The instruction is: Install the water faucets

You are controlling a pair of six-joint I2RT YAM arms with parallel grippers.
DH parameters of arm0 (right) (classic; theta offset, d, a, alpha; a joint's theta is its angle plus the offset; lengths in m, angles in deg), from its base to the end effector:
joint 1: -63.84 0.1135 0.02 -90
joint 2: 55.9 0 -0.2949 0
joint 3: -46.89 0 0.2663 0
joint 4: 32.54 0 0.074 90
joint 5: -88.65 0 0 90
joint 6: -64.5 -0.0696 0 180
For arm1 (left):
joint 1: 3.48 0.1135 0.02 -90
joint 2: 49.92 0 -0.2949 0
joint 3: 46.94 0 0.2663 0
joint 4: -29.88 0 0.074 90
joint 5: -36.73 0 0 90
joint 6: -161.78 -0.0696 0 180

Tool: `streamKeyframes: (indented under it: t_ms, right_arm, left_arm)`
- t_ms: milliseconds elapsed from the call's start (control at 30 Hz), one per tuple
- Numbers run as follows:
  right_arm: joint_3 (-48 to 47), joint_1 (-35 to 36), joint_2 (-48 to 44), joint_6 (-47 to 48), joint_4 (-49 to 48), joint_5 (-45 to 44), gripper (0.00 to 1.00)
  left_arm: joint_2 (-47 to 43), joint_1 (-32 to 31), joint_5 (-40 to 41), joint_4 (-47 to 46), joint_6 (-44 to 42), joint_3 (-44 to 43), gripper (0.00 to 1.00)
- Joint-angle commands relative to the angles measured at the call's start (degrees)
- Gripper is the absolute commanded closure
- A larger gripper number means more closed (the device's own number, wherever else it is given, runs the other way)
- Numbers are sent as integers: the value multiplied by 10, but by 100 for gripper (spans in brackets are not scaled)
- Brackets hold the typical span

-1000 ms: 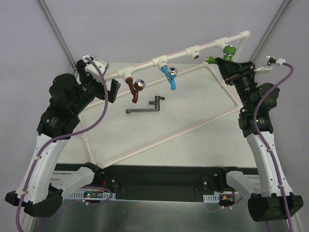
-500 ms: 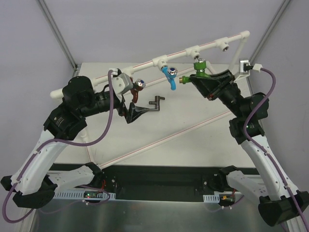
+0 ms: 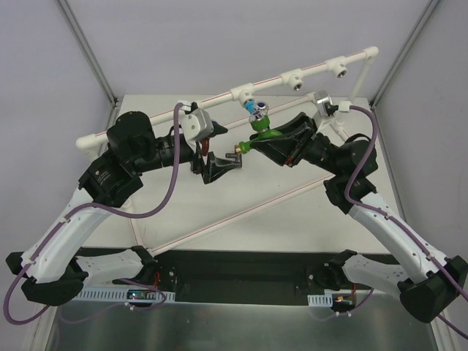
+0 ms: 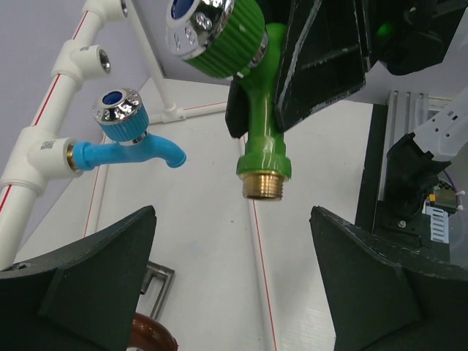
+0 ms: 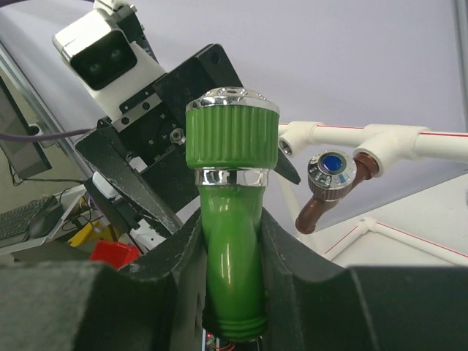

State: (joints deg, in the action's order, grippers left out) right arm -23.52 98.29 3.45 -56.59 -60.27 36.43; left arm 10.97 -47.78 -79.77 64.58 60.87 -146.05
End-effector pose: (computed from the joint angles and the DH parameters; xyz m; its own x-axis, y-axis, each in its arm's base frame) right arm 0.1668 0.1662 0.4991 0.0082 0.5005 -0.8657 -0.9868 0.1438 0.0738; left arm 0.1370 -0.1771 0.5443 0.2218 0.0202 -0.9749 0.9184 0.3316 0.2158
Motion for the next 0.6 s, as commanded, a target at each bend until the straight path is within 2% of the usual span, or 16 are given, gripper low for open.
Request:
streamKeyframes:
  t_ms: [0,233,267,333,467,500,533,567]
  right_arm:
    - [-34,23,8,37,-54,17,98]
    - [-43,45,25,59,-36,13,98]
    - [-44,50,26,65,-34,13,98]
    - [-47,54,26,72,-23,12,99]
    - [-51,65,25,92,2,10,98]
    - [-51,65,24,94,8,10,98]
    - [-53,65,23,96,13,11,96]
    - [-55,65,20,100,22,12,91]
  left_arm:
    - [5,-8,-12,-59,28,-11,17]
    - [20,-11,-28,-64,41,-8,33]
    - [22,-13,-28,-64,41,-5,40]
    - [22,-13,-27,-63,41,-2,47]
    - [20,-14,-26,-63,34,4,78]
    - [19,-13,-25,-63,34,6,95]
    - [16,-13,-24,-63,33,8,100]
    - [11,-14,-20,-63,28,14,100]
